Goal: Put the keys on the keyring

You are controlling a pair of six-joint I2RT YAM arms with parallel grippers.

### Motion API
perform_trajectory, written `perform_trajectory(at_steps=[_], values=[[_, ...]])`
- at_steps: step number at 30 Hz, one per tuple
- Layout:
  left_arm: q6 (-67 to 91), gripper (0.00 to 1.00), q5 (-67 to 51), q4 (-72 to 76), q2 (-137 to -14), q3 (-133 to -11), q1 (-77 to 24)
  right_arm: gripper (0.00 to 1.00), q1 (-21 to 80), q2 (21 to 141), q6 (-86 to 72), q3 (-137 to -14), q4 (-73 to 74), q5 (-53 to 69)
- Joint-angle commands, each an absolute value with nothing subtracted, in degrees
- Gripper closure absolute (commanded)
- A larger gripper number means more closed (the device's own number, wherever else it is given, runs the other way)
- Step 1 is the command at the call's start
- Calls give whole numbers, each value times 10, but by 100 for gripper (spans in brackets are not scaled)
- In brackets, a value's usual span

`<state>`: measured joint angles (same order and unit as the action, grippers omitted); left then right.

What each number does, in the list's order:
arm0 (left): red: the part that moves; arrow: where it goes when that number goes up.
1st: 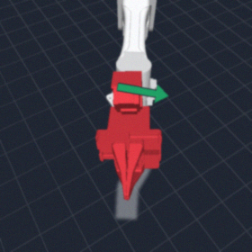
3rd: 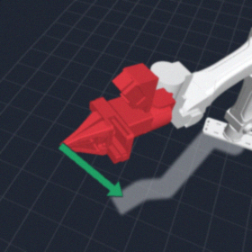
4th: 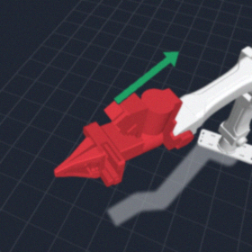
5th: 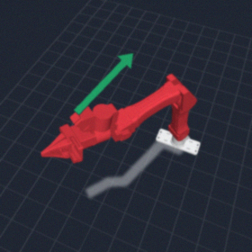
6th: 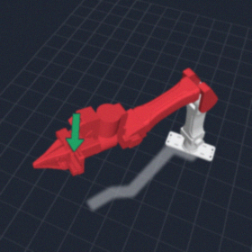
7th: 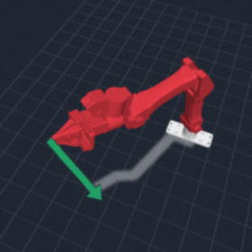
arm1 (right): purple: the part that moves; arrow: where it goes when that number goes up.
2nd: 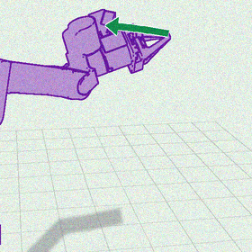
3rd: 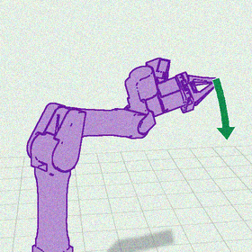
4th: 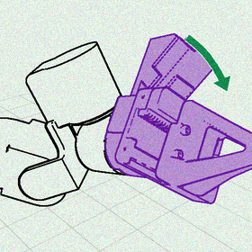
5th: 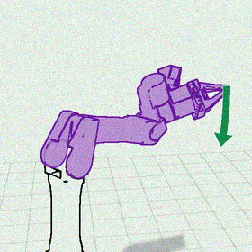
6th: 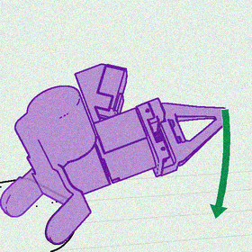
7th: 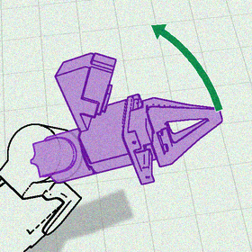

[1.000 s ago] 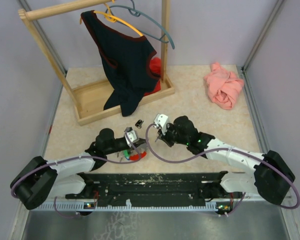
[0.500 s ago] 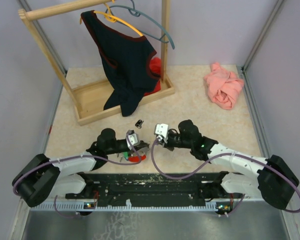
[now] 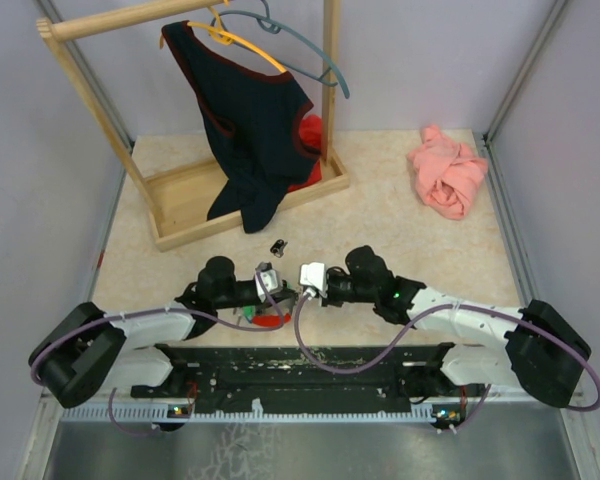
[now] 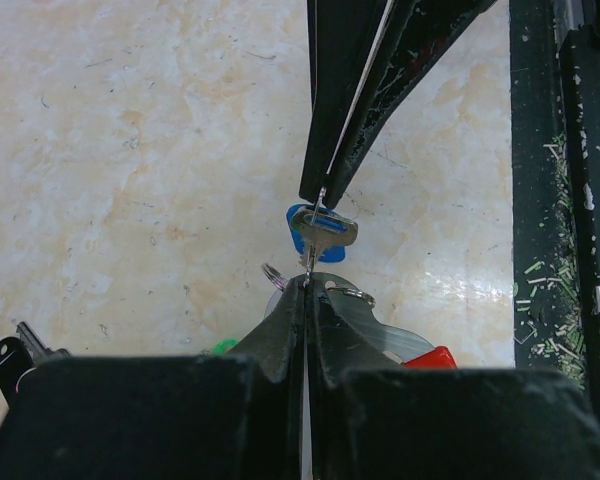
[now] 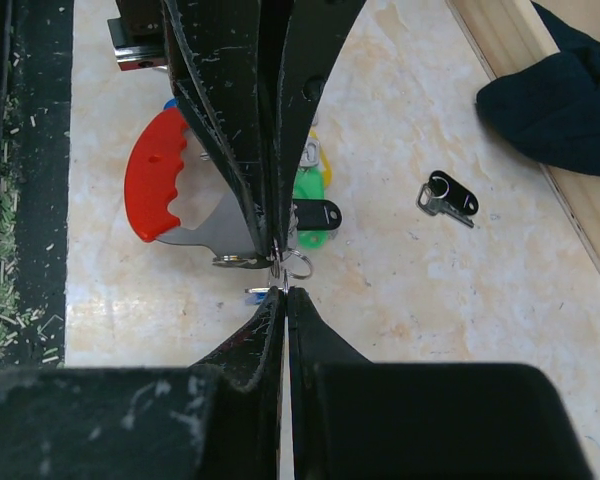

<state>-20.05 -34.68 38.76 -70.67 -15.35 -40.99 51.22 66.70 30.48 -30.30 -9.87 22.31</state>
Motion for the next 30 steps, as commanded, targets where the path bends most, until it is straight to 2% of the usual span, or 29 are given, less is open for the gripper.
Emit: perform_trajectory(at_steps=[1, 30], values=[[-211, 99, -365, 384, -714, -177, -410, 100, 520, 663, 330, -304, -130, 213], [-207, 99, -375, 386, -712, -177, -412, 100, 533, 683, 355, -319, -104, 206]])
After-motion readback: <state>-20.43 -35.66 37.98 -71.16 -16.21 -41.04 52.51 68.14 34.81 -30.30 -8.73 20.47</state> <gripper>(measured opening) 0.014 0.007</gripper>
